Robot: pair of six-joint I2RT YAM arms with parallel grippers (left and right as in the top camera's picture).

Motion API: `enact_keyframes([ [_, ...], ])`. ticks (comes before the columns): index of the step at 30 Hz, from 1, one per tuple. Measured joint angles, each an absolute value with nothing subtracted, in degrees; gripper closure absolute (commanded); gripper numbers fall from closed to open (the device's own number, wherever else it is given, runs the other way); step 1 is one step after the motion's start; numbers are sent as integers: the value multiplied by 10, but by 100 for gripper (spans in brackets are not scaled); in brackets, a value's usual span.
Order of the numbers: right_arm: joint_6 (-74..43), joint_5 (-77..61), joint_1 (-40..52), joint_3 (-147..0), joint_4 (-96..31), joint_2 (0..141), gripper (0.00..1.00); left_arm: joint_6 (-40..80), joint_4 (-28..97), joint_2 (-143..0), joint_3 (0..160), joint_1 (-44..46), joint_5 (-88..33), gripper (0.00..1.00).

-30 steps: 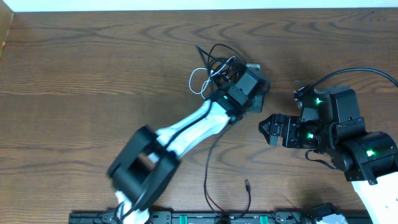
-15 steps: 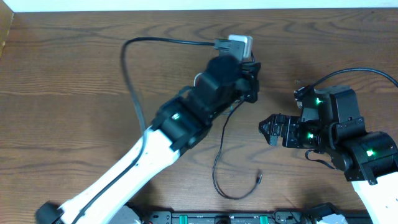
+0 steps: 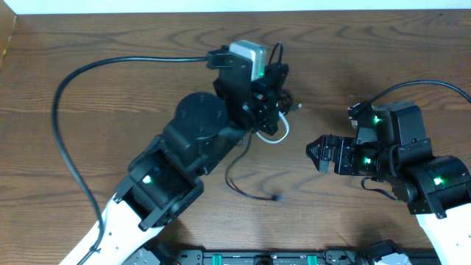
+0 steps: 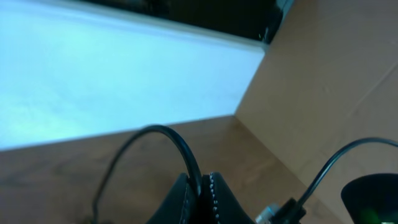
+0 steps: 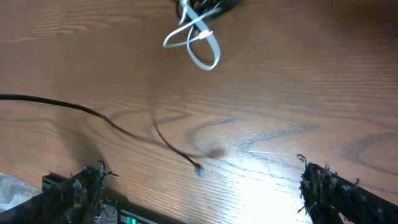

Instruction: Untangle cables

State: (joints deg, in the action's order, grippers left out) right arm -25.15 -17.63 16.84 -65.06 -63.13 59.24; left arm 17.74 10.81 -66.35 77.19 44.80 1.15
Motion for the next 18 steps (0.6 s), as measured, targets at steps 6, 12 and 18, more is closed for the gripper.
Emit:
enact_keyframes([
  [6, -251, -176, 168, -651, -631, 592, 1, 138, 64, -641, 772, 448, 55, 92],
  [12, -251, -176, 168, -651, -631, 592, 1, 124, 65, -622, 772, 442, 89, 92],
  [18, -251, -176, 168, -651, -631, 592, 1, 120, 153, -641, 772, 440, 96, 92],
])
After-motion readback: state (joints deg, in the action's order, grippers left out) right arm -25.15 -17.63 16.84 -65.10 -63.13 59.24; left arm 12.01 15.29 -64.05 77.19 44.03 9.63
